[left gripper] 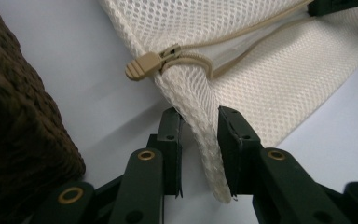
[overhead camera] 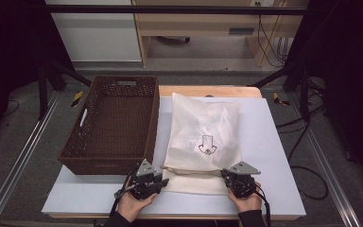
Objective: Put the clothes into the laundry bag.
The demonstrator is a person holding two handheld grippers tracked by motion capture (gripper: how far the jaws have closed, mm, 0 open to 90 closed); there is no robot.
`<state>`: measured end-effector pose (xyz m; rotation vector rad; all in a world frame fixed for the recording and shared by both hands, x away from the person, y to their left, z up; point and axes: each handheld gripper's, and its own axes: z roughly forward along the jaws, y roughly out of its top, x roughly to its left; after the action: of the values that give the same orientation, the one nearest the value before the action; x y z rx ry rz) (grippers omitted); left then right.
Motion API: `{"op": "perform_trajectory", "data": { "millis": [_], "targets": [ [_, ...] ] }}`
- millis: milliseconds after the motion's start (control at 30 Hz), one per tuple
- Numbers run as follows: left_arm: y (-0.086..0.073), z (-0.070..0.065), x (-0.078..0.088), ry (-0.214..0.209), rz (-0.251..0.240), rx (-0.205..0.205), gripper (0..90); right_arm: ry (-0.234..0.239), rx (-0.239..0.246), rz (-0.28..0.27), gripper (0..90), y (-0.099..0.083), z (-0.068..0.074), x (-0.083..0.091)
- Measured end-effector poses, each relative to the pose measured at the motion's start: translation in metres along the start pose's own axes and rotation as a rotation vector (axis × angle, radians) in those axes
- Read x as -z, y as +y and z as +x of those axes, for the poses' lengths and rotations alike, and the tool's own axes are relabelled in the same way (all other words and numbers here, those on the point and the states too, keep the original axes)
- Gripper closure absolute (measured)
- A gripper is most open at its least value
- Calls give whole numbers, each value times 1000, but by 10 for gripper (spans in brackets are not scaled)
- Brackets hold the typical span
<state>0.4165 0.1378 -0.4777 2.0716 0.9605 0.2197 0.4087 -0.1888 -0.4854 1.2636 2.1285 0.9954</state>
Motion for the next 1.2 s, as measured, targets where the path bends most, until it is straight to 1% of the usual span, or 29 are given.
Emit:
{"op": "perform_trajectory", "data": {
  "millis": [33, 67, 167, 200, 300, 333, 367, 467, 533, 633, 700, 767, 833, 900, 933, 1000, 1067, 1100, 1167, 1200],
  "targets": [
    [1, 0, 0, 7, -4, -3, 702, 2, -5, -2, 847, 0, 0, 0],
    [1, 0, 0, 10, -4, -6, 711, 7, 1, -6, 825, 0, -1, 0],
    [1, 1, 0, 6, 0, -8, 770, 34, -21, -14, 726, 1, -1, 3],
    [2, 1, 0, 2, 0, -9, 798, 37, -18, -18, 685, 2, -1, 5],
    [2, 1, -1, 4, 7, -16, 832, 66, -41, -55, 603, 5, -2, 13],
    [2, 1, -1, 7, 7, -17, 835, 68, -49, -63, 579, 6, -3, 15],
    [2, 0, -1, 7, 10, -9, 836, 70, -54, -68, 561, 7, -4, 18],
    [1, 0, -1, 10, 11, -11, 837, 68, -67, -87, 520, 8, -8, 25],
    [1, 0, -1, 12, 13, -14, 837, 66, -79, -111, 506, 9, -11, 30],
    [0, -1, 0, 13, 12, -14, 831, 47, -104, -132, 505, 8, -21, 36],
    [-1, -1, 0, 19, 11, -26, 820, 14, -131, -136, 514, 6, -29, 39],
    [-1, -2, 0, 25, 13, -36, 807, -41, -158, -110, 530, 2, -39, 40],
    [-1, -2, 0, 31, 12, -43, 795, -100, -168, -71, 548, -4, -48, 38],
    [-1, -2, 0, 39, 12, -50, 780, -113, -183, -38, 563, -9, -53, 35],
    [-1, -2, 0, 45, 10, -51, 765, -112, -192, -20, 568, -11, -55, 34],
    [-1, -1, 0, 55, 8, -47, 720, -87, -207, 5, 581, -13, -56, 30],
    [-1, 0, 0, 52, 6, -39, 703, -80, -201, 34, 593, -15, -57, 27],
    [-1, 1, 0, 51, 5, -38, 697, -68, -209, 55, 599, -15, -56, 25],
    [-1, 1, 0, 48, 5, -36, 703, -54, -221, 52, 655, -16, -55, 23],
    [-1, 0, 0, 41, 7, -31, 725, -34, -232, 52, 682, -16, -55, 23]
  ]
}}
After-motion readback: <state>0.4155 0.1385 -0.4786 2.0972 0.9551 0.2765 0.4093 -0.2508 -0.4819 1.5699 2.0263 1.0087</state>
